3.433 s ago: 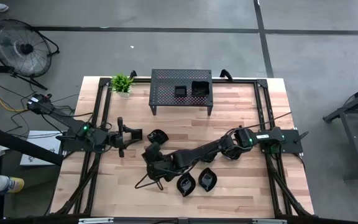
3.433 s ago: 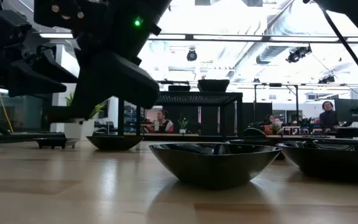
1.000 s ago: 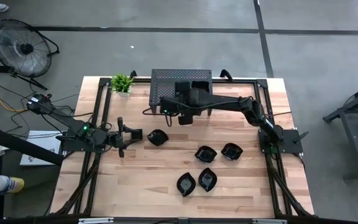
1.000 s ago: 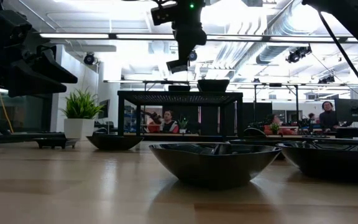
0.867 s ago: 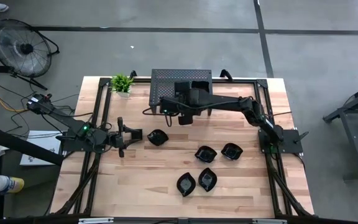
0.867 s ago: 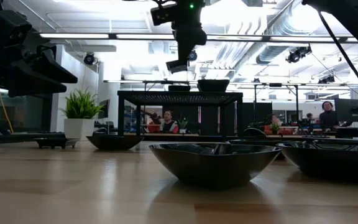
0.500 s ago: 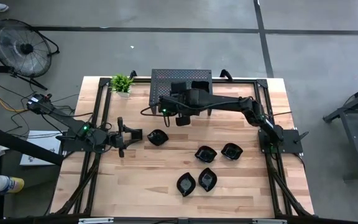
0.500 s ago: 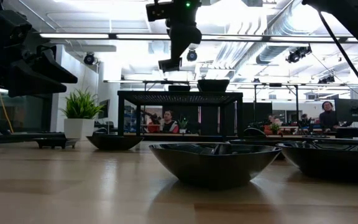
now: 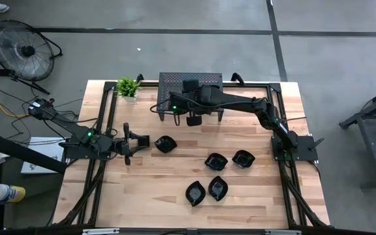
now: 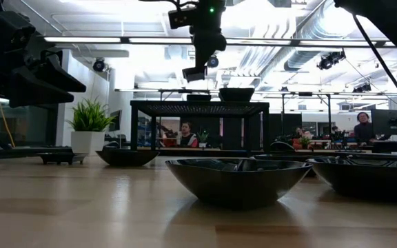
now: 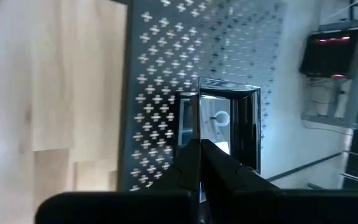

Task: Pick & Place Mini shaped plates
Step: Stack the square plate on top of the square plate on the shelf

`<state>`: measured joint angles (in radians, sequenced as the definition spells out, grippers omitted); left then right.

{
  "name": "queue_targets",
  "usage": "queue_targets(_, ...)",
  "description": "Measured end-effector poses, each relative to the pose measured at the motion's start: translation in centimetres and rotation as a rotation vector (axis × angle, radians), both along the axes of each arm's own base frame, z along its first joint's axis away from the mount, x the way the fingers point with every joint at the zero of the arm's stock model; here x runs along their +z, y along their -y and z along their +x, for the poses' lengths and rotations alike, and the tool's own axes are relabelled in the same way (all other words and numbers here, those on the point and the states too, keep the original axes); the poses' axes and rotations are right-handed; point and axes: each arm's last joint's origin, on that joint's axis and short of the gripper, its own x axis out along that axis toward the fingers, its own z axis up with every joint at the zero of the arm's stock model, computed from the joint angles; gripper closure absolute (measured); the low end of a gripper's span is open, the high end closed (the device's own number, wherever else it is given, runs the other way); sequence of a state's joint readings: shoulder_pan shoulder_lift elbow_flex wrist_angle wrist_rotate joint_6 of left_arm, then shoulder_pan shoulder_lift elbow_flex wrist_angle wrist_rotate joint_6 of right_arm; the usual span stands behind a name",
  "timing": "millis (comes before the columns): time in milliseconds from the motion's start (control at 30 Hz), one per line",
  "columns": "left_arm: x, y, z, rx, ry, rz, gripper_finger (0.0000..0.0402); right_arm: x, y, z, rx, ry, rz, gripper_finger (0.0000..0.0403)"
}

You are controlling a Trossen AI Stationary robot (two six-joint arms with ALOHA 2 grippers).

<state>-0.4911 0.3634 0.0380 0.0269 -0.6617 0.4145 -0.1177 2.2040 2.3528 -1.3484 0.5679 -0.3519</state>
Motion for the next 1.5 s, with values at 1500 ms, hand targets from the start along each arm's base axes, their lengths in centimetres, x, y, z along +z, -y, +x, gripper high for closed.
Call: queue_targets(1500,0.0,0.0,0.0,0.000,0.000,0.000,0.0213,-1.1,-0.9,-3.8,0.041,0.260,0.039,0.0403)
